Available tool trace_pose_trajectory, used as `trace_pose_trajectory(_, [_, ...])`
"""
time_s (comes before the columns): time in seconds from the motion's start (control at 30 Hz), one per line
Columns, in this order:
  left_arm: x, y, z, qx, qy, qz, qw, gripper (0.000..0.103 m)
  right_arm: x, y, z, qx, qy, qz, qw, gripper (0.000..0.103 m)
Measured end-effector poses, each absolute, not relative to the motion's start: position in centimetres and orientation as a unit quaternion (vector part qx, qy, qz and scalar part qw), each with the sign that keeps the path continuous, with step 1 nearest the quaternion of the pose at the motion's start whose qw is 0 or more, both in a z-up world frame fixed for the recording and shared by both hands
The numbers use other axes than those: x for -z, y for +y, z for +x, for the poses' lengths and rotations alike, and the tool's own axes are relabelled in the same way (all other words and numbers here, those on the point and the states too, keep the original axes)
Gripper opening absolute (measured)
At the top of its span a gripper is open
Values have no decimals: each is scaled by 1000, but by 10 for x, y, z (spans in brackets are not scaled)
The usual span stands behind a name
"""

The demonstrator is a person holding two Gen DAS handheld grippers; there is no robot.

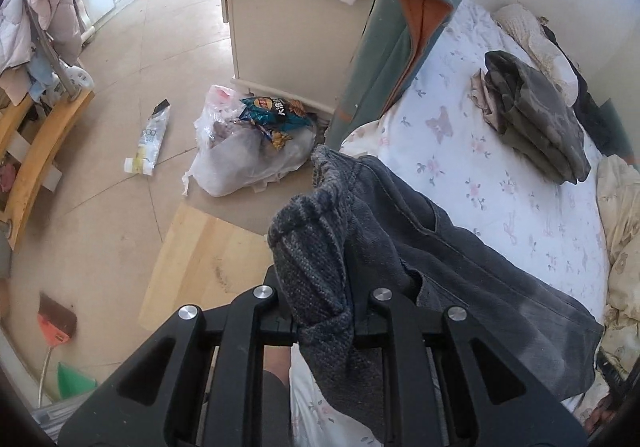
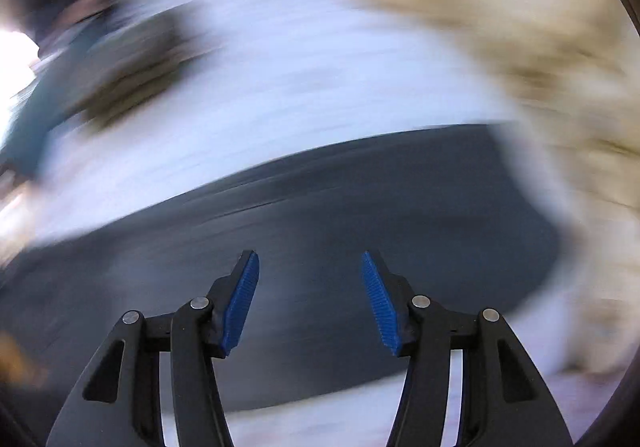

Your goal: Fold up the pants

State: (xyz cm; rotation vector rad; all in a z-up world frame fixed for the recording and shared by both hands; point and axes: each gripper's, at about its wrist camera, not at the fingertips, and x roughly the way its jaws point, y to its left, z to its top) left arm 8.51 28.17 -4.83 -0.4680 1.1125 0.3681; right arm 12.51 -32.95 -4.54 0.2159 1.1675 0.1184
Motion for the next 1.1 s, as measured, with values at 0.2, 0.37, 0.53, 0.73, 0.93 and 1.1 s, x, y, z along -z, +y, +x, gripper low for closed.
trace_pose_trajectory(0.2, [48, 271, 90, -164, 525, -187, 814, 13, 94, -100, 96, -308, 585, 122, 740, 17])
trace_pose_trajectory(0.37, [45, 276, 86, -119, 516, -226, 817, 12, 149, 8, 83, -330, 609, 57, 719, 5])
trace_pose_trajectory(0.53, [40, 262, 86, -85, 513, -208, 828, 12, 173, 19, 89, -311, 662, 51, 680, 0])
trace_pose_trajectory(0.73, [29, 254, 87, -73, 499, -204, 839, 12, 115, 2, 131, -324, 601, 70, 727, 4])
trace_pose_trajectory(0.93, [20, 237, 92, -54, 487, -183, 852, 12, 179, 28, 158, -279, 624, 86, 725, 0])
trace_pose_trajectory(1.1, [9, 231, 91, -27, 461, -177, 869, 12, 164, 11, 155, -294, 612, 109, 726, 4])
